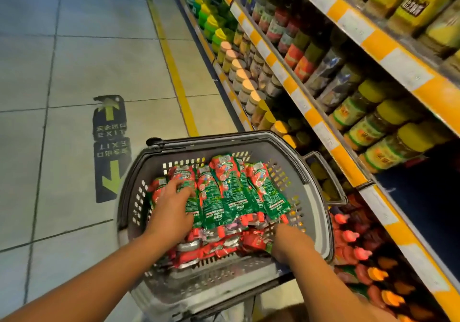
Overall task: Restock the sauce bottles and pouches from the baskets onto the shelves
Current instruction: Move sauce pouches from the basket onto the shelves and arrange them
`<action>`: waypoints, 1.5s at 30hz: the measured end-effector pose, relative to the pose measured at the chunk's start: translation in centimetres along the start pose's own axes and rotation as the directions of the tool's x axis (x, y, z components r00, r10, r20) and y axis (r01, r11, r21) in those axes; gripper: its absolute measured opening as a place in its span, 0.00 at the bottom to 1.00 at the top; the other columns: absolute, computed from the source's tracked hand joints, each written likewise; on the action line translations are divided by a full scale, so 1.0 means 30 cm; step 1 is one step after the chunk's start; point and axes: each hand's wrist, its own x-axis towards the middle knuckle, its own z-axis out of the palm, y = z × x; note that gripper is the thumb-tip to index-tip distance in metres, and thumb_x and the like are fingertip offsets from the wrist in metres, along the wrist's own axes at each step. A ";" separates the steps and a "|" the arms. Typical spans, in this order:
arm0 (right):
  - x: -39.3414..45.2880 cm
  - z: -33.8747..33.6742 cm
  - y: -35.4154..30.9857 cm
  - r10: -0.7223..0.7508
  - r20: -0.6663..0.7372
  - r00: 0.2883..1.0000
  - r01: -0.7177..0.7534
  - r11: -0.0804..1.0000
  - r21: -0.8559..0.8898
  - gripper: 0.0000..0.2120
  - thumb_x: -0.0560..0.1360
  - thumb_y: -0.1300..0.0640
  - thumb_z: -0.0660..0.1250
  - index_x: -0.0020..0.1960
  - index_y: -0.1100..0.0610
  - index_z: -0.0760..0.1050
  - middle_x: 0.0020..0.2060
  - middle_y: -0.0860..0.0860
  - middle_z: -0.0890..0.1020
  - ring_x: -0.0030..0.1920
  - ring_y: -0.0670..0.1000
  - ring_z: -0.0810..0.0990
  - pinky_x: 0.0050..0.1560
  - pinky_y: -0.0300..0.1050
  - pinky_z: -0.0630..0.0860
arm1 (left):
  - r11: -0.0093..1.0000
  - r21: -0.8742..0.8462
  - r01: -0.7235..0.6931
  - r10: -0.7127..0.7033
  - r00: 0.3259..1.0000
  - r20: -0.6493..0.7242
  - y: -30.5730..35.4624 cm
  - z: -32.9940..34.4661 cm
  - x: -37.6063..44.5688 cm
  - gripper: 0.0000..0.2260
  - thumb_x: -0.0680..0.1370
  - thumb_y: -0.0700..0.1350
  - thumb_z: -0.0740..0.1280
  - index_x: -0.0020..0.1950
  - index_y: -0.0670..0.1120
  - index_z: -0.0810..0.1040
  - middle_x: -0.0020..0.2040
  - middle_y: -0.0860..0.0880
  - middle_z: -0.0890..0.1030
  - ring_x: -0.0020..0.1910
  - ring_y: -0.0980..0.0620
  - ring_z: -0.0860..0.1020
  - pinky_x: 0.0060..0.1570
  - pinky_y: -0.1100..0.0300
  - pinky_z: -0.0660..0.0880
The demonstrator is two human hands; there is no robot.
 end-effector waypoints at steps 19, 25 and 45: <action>0.040 -0.009 -0.017 -0.065 -0.227 0.972 0.046 0.995 -0.089 0.12 0.80 0.67 0.62 0.62 0.59 0.76 0.58 0.57 0.81 0.58 0.60 0.82 0.52 0.54 0.79 | 0.918 0.356 -0.175 0.064 0.951 0.301 -0.091 -0.030 0.011 0.50 0.68 0.51 0.77 0.81 0.65 0.50 0.82 0.54 0.33 0.81 0.42 0.45 0.77 0.40 0.60; 0.007 -0.029 0.006 0.008 -0.319 0.948 0.012 0.998 0.061 0.08 0.79 0.66 0.63 0.55 0.56 0.76 0.53 0.55 0.82 0.49 0.59 0.80 0.43 0.51 0.74 | 0.873 0.448 -0.193 0.078 0.962 0.262 -0.069 0.000 0.003 0.50 0.68 0.59 0.78 0.81 0.63 0.49 0.83 0.48 0.36 0.81 0.36 0.47 0.76 0.36 0.61; -0.162 -0.102 0.176 0.256 -0.568 0.782 0.282 0.668 0.689 0.06 0.70 0.60 0.74 0.36 0.55 0.79 0.30 0.51 0.81 0.34 0.52 0.79 0.33 0.48 0.74 | 0.488 0.665 -0.565 0.373 0.824 0.427 -0.038 -0.095 0.036 0.21 0.78 0.52 0.64 0.71 0.49 0.74 0.73 0.43 0.74 0.69 0.37 0.73 0.62 0.42 0.76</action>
